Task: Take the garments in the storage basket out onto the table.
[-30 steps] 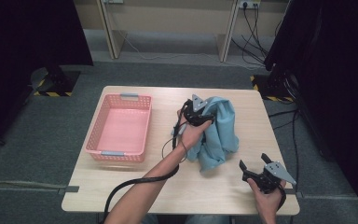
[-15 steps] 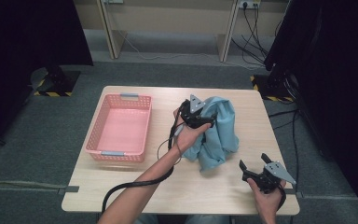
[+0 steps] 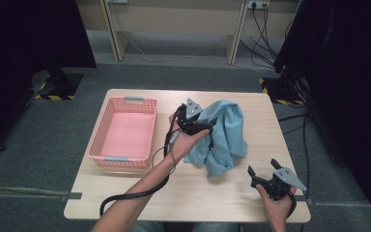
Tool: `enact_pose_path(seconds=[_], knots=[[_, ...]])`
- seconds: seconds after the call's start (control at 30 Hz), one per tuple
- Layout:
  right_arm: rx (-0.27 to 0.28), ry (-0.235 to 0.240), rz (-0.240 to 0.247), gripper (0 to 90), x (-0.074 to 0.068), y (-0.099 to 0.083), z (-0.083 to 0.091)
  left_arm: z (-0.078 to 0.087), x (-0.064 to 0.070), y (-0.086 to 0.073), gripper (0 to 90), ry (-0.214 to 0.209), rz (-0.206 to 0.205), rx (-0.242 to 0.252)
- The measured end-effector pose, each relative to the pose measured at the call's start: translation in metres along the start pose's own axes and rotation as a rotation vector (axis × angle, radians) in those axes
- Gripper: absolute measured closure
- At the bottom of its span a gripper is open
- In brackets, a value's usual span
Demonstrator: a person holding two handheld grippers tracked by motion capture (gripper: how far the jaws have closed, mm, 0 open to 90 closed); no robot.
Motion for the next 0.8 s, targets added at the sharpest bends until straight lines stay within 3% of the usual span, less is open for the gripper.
enact_pose_path(seconds=[0.8], knots=[[-0.004,-0.004,0.004,3.2,0.000,0.000,0.000,0.063,-0.028,-0.006,15.2,0.017,-0.006,0.060]])
Point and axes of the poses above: each handheld gripper's, and its own axes: z roughly backward along the jaws, y roughly out of its top, x roughly to its right, the point moved 7 cm from there along -z, roughly forward along the jaws, and after that the axes turned 9 degrees about z, right-handed, at the moved point
